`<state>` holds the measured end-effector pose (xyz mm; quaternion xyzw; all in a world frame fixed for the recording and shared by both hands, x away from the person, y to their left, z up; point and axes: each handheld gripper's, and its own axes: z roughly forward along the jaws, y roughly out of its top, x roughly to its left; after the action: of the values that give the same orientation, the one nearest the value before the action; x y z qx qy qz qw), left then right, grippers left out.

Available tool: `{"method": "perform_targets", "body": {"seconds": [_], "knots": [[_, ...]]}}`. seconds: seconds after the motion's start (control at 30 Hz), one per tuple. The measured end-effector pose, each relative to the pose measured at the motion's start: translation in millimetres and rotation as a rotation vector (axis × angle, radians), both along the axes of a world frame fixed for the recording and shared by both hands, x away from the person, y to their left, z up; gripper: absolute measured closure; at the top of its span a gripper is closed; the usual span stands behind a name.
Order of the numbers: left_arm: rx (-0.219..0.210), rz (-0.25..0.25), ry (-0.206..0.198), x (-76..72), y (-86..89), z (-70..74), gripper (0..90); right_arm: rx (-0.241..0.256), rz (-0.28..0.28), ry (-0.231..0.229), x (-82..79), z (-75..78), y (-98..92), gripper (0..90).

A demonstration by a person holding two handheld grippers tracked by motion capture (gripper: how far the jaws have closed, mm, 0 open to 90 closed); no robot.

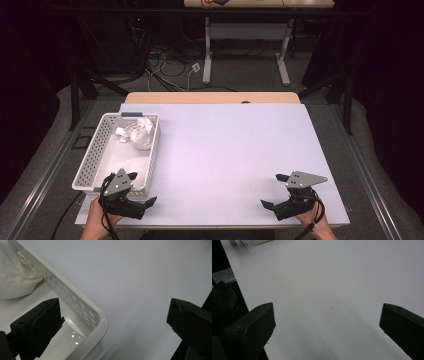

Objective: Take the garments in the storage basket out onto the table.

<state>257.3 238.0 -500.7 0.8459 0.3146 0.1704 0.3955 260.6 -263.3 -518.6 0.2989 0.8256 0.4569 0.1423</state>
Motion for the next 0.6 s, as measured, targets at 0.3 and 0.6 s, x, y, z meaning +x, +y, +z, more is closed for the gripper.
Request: {"method": "perform_targets", "body": {"seconds": [0.3,0.6], "knots": [[0.007,-0.010,0.001,-0.4,-2.1,1.1,0.0,0.005,-0.001,0.015,0.5,-1.3,-2.3,0.0],[0.010,-0.012,0.010,0.8,-5.7,4.2,0.0,-0.004,0.009,0.021,1.1,-1.6,-1.4,0.0]]}}
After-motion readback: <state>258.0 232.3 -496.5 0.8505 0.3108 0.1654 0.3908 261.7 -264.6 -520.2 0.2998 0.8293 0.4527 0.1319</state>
